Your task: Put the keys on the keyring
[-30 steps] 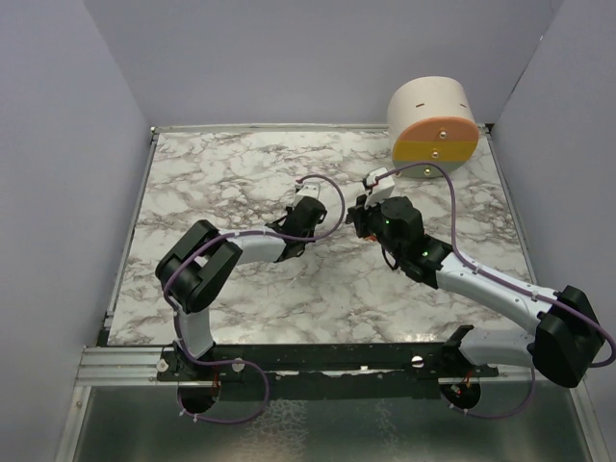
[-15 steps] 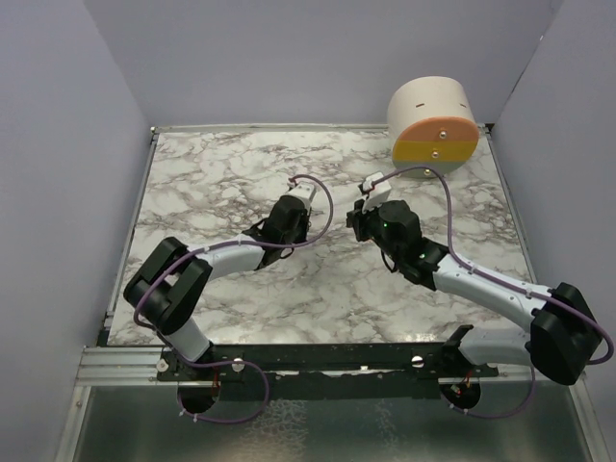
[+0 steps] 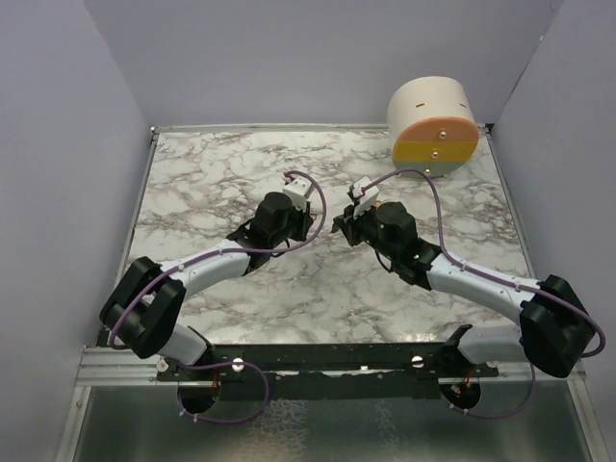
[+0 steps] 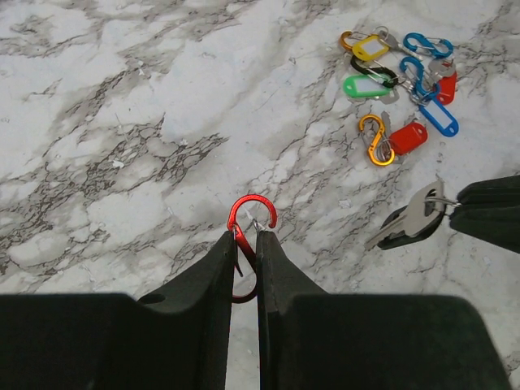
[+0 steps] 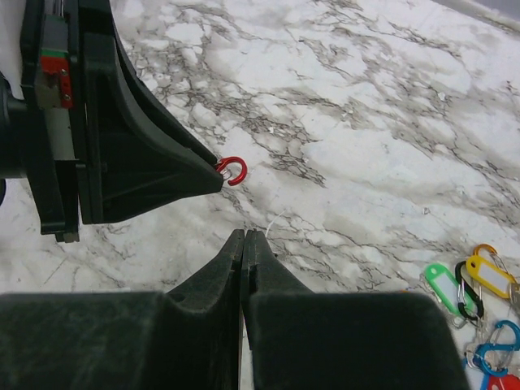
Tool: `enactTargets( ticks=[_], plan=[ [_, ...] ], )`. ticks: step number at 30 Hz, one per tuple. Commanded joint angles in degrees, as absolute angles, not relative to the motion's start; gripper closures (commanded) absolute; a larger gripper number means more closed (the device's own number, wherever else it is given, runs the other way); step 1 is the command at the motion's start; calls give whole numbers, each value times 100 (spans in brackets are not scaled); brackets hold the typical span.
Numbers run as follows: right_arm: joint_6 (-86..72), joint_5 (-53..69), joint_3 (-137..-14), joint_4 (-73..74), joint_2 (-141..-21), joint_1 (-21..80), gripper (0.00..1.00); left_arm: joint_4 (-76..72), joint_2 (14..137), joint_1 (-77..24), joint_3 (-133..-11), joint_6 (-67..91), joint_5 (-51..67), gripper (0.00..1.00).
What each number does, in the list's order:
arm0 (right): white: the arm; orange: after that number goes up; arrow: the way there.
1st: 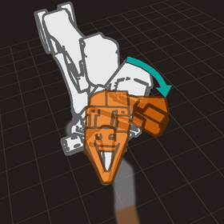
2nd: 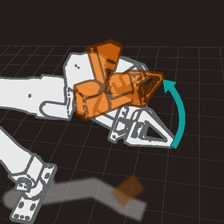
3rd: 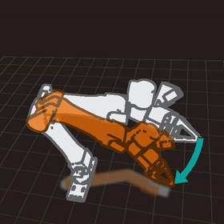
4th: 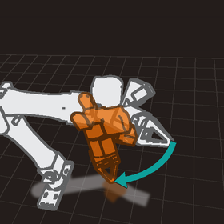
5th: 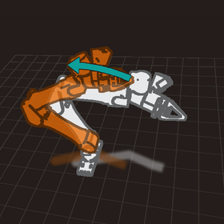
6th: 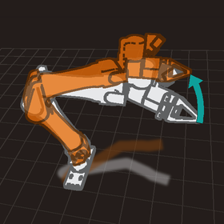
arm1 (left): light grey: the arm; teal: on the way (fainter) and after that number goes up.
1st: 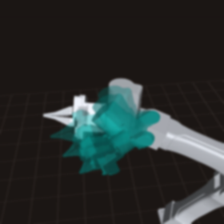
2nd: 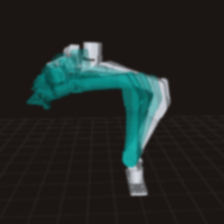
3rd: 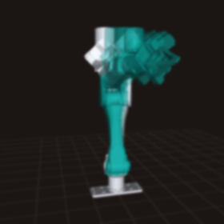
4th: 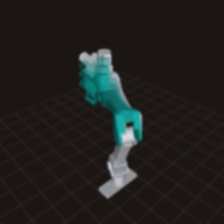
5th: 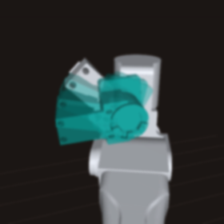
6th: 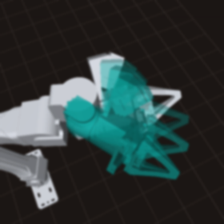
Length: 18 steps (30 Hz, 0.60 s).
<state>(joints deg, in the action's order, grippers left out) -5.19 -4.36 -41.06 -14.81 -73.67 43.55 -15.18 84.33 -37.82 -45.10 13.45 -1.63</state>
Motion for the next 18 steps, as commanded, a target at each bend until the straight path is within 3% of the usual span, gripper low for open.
enactTargets(
  ticks=[1,18],
  plan=[
    [-347,104,-4041,-1884,-7479,4395,99,-1710,8024,-3744,-4389,1213,285,100],
    [-500,273,-4086,-2082,-7733,4395,99,-1697,7792,-3744,-4404,1263,886,100]
  ],
)
